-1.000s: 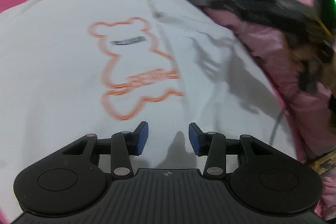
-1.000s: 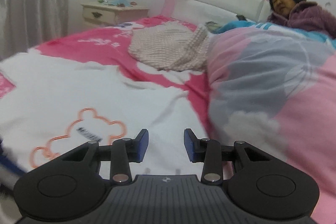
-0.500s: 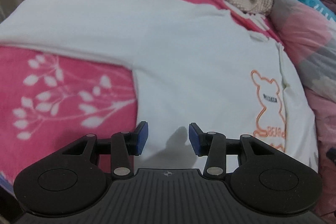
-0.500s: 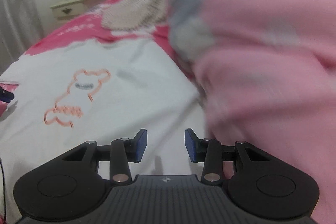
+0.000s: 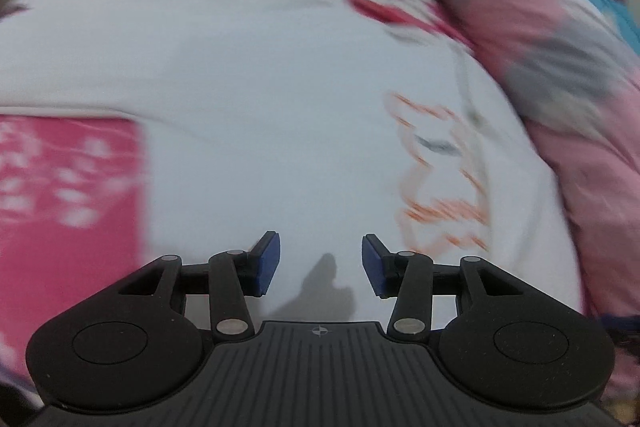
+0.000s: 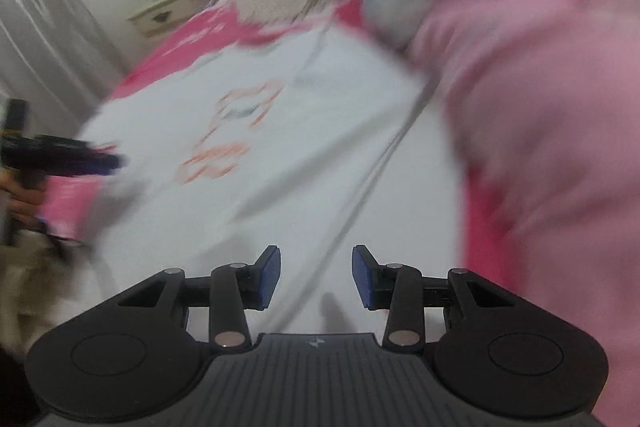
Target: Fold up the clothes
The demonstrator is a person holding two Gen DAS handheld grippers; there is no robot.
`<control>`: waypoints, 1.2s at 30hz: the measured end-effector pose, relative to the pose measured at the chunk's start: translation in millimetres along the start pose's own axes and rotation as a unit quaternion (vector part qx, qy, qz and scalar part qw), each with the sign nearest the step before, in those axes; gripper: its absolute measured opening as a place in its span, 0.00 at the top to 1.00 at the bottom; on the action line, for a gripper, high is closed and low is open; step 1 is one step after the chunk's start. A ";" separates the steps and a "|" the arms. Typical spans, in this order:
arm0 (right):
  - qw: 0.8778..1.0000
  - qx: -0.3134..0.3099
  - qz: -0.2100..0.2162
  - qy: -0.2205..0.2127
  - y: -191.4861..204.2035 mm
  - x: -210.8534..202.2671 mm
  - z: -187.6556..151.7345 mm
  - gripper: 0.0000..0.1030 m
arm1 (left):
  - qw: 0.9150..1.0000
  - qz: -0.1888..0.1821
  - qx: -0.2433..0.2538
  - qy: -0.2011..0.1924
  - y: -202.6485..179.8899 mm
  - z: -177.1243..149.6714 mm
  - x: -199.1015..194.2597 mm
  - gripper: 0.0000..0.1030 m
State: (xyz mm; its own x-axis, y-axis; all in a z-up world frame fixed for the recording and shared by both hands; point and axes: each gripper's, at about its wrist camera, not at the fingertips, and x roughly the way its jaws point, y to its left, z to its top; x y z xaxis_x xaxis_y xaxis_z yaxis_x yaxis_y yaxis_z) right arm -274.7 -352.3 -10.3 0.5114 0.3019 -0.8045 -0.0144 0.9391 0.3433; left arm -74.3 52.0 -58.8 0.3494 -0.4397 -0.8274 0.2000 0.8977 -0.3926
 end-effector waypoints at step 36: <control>0.987 0.130 0.039 0.083 -26.8 31.6 -55.2 0.92 | 0.947 -0.160 0.195 0.197 -142.5 -123.0 57.1 0.57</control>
State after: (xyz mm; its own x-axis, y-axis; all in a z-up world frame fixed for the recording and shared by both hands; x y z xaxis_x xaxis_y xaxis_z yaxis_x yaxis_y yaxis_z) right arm -305.6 -358.8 -71.7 0.3687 0.4143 -0.8321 0.1840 0.8449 0.5022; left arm -195.4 -97.5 -99.5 -0.1394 -0.5740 -0.8069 0.5884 0.6074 -0.5337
